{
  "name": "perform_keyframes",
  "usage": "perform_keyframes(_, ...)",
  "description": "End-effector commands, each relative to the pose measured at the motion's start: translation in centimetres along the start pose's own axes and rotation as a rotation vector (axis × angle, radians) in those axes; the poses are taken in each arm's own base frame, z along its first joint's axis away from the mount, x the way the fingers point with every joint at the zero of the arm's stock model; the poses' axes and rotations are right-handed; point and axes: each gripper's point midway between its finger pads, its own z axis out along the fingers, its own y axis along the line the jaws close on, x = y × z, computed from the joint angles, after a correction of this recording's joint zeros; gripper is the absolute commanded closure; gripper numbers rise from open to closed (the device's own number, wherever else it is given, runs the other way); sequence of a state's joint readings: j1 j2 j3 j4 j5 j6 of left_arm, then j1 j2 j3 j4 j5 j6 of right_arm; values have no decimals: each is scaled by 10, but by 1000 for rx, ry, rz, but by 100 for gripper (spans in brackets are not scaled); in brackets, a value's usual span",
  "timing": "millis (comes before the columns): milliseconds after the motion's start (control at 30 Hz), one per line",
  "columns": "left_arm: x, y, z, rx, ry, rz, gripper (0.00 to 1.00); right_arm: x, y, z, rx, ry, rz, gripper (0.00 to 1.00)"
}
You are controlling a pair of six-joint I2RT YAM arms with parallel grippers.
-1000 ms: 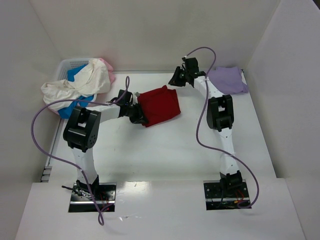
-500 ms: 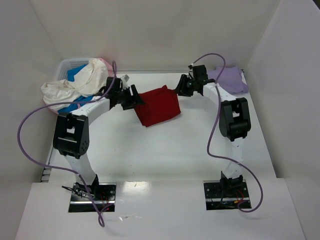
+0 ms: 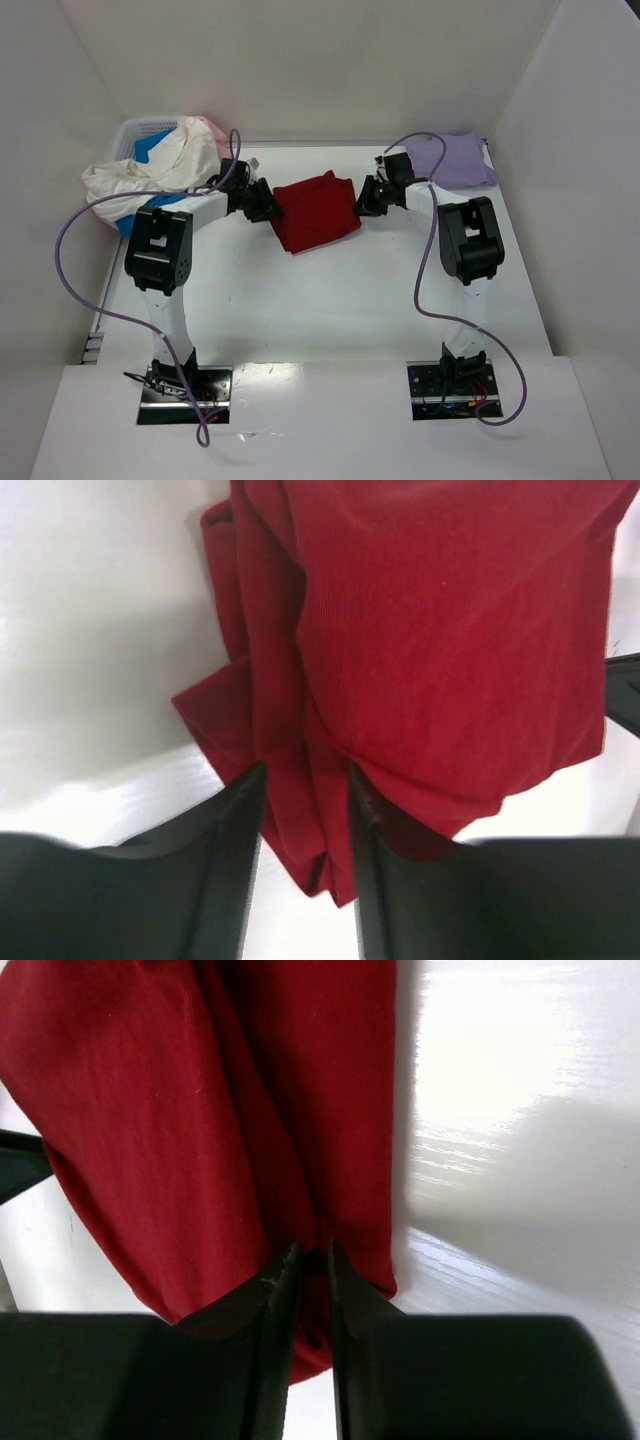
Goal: Fold and stack the t-shirts
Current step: Fold the long partially folded tshirt into a neat square, then smooth out wrinkles on the folded tshirt
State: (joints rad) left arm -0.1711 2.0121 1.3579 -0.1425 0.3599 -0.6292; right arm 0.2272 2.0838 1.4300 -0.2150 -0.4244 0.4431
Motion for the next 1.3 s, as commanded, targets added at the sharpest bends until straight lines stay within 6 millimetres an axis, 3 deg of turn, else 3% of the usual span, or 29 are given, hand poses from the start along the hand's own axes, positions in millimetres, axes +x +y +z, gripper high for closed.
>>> perform_keyframes(0, -12, -17, 8, 62, -24, 49, 57, 0, 9, 2, -29, -15, -36, 79)
perform_keyframes(133, 0, -24, 18, 80, 19, 67, 60, 24, 12, 6, -27, 30, -41, 82)
perform_keyframes(400, -10, -27, 20, 74, 11, 77, 60, 56, 29, -5, -39, 74, -48, 87)
perform_keyframes(467, -12, -27, 17, 63, 5, 87, 60, 68, 25, -5, -23, 93, -46, 87)
perform_keyframes(500, -12, -26, 17, 55, 0, 87, 60, 62, 30, -11, -26, 69, -55, 87)
perform_keyframes(667, -17, -29, -6, 19, -16, 143, 56, 70, 28, -27, -6, 61, -46, 87)
perform_keyframes(800, -16, -36, -28, 13, -5, 201, 50, 59, 31, -46, 26, -6, -53, 87)
perform_keyframes(933, -22, -65, -58, 101, -33, 261, 49, 45, 35, -64, 39, -69, -62, 84)
perform_keyframes(1033, -8, -90, -66, 205, 7, 299, 49, 36, 31, -71, 43, -93, -51, 84)
perform_keyframes(1100, 10, -109, -62, 244, 43, 341, 49, 31, 36, -72, 26, -104, -57, 84)
perform_keyframes(1200, 21, -118, -47, 232, 47, 360, 49, 37, 35, -64, 10, -75, -52, 85)
perform_keyframes(1267, 36, -134, -41, 245, 57, 359, 55, 42, 34, -60, 3, -56, -39, 86)
